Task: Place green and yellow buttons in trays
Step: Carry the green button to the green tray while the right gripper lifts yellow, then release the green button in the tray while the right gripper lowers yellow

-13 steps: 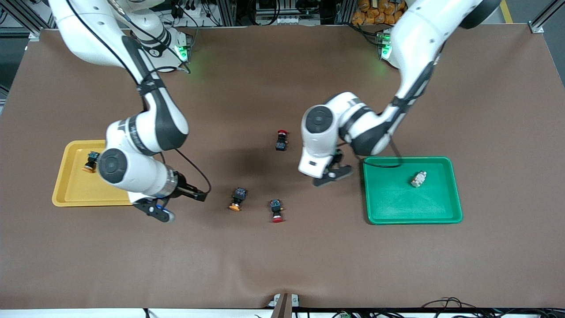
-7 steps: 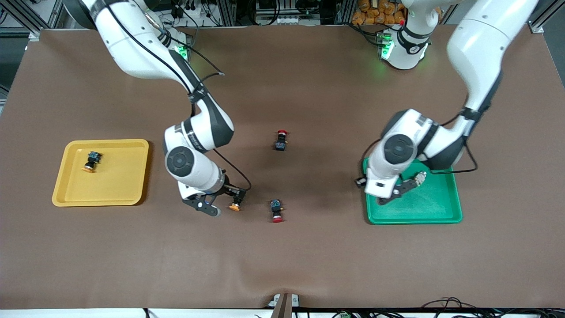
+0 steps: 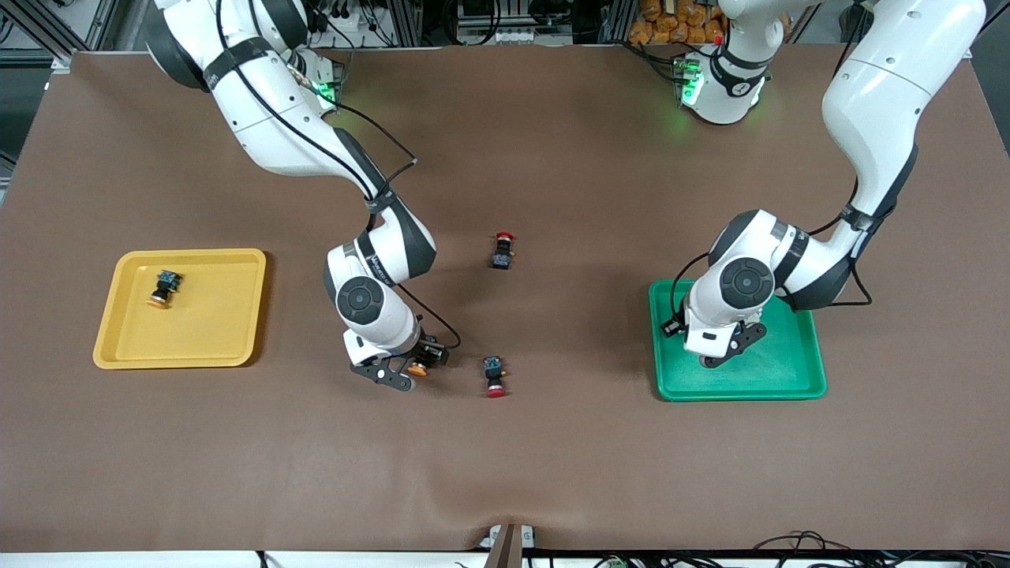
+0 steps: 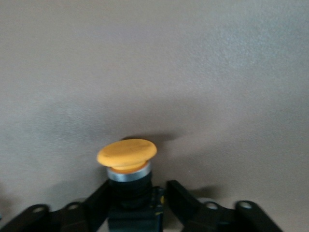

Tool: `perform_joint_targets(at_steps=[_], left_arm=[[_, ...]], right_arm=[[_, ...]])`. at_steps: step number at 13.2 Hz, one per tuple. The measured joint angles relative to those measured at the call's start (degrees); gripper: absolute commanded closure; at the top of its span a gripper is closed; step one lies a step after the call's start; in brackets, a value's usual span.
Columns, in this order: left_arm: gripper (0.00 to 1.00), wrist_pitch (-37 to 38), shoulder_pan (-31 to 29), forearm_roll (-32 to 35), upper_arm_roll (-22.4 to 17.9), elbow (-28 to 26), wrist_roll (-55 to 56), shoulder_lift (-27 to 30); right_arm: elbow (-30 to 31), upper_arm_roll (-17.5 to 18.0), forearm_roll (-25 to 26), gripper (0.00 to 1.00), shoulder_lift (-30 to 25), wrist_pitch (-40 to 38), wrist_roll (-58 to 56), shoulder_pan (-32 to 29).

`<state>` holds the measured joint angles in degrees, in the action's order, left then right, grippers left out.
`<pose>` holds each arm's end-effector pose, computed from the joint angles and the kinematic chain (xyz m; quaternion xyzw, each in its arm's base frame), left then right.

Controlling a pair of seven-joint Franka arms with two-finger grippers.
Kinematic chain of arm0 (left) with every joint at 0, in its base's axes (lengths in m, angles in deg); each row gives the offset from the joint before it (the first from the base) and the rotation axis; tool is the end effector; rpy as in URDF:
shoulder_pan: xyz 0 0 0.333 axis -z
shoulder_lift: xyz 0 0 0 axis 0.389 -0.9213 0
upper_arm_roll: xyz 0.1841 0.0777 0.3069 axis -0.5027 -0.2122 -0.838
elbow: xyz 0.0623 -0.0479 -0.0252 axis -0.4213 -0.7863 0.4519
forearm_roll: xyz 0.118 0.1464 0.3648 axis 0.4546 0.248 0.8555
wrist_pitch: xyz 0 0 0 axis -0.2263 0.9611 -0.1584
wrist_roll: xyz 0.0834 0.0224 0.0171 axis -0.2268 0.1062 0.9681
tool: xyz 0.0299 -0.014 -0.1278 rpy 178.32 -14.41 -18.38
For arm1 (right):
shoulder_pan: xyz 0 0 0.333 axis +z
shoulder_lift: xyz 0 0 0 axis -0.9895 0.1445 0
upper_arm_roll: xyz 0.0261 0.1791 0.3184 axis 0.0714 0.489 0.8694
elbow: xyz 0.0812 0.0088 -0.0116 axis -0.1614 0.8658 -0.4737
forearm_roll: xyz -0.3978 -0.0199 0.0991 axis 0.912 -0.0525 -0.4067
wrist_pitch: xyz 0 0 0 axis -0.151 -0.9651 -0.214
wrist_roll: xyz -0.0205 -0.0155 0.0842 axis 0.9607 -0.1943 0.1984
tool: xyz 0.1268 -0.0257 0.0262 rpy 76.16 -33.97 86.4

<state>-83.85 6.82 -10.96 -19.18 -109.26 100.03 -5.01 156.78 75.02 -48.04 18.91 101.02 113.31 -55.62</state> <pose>0.6347 -0.1786 0.2118 -0.9636 -0.2572 0.0377 0.0634 0.6863 0.3567 0.1703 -0.9828 0.1796 -0.0082 0.0435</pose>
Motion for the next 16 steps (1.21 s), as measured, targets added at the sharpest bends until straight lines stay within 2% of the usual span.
perform_joint_targets(at_steps=[1, 2, 6, 9, 13, 15, 16], left_arm=[[0.27, -0.3, -0.7, 1.1, 0.0, -0.5, 0.0, 0.0], [0.00, -0.5, -1.3, 1.7, 0.0, -0.7, 0.0, 0.0], [0.00, -0.6, -1.9, 1.9, 0.8, -0.7, 0.0, 0.9], [0.00, -0.5, -2.5, 1.9, 1.7, -0.7, -0.3, 2.8], [0.00, 2.3, -8.1, 1.9, 6.7, -0.3, -4.0, 5.4], [0.00, 5.9, -11.8, 1.9, 10.1, 1.2, -8.0, 6.0], [0.00, 8.7, -13.6, 1.9, 11.9, 2.7, -10.4, 6.2]], right_arm=[[-0.5, -0.2, 0.0, 1.00, 0.0, -0.9, 0.1, 0.0], [-1.8, -0.5, 0.0, 1.00, 0.0, -3.6, 0.1, -0.2], [-12.8, -1.2, 0.0, 1.00, -0.5, -23.8, -0.3, -3.9], [-15.5, -1.2, 0.0, 1.00, -2.8, -32.7, -10.6, -10.2], [-14.7, -1.2, 0.0, 1.00, -7.4, -40.5, -22.4, -18.5], [-9.9, -1.3, 0.0, 1.00, -9.7, -39.0, -29.5, -22.9], [-5.4, -1.3, 0.0, 1.00, -11.0, -35.5, -32.8, -25.3]])
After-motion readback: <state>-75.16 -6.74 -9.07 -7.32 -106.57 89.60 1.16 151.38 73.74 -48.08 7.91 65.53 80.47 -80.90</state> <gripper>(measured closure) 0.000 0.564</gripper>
